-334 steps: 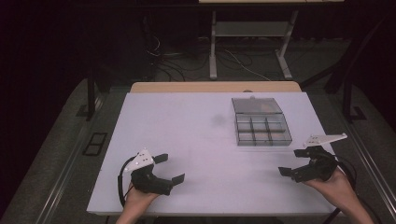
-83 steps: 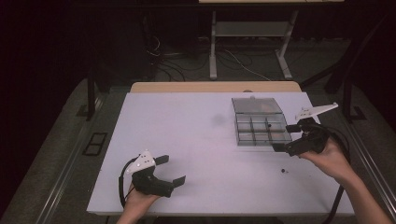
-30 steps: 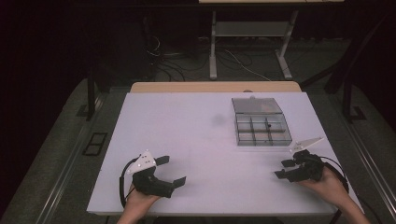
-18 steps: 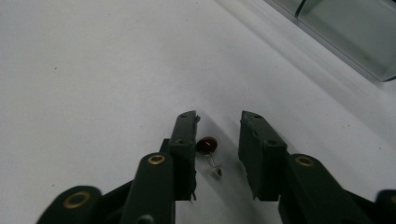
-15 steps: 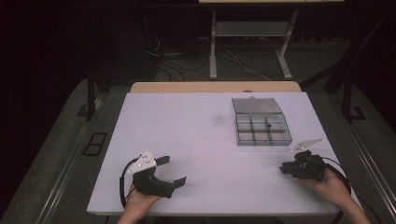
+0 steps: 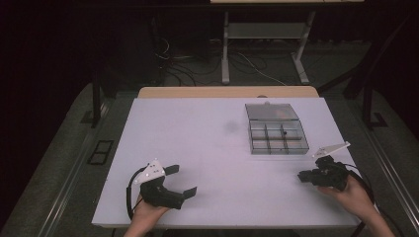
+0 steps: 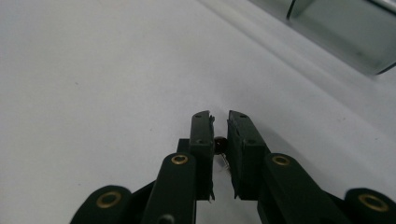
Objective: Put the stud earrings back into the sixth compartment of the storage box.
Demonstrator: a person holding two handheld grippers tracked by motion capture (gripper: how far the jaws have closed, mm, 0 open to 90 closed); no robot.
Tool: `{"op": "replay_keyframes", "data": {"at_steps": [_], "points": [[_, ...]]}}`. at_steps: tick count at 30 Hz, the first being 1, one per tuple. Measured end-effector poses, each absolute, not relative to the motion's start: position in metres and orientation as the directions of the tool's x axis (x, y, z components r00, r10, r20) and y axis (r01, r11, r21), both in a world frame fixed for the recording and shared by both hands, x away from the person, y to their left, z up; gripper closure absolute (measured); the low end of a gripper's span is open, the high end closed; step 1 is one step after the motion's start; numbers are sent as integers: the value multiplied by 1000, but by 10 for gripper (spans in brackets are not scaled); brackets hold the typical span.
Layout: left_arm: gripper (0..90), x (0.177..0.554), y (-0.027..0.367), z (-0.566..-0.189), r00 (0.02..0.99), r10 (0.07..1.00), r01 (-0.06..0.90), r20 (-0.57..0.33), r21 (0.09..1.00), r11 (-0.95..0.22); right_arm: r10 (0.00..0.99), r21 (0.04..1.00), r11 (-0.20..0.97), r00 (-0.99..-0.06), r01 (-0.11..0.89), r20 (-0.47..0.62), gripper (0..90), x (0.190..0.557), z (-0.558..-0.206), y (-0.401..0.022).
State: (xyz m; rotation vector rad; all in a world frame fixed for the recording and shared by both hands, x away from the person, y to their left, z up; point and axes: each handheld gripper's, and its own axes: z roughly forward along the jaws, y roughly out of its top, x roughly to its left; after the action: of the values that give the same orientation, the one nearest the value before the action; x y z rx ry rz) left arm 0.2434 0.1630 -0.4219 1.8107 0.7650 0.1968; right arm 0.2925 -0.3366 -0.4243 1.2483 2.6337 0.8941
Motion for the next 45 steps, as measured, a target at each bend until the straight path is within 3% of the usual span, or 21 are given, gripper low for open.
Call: {"op": "replay_keyframes", "data": {"at_steps": [24,45], "points": [[0,244,164,-422,774,591,405,-229,896,-183,724,597,485,-676,639,136,803,316,-367,-335],[0,244,165,-422,771,592,408,-233,895,-179,736,614,483,-670,624,101,804,365,-330,-326]]}}
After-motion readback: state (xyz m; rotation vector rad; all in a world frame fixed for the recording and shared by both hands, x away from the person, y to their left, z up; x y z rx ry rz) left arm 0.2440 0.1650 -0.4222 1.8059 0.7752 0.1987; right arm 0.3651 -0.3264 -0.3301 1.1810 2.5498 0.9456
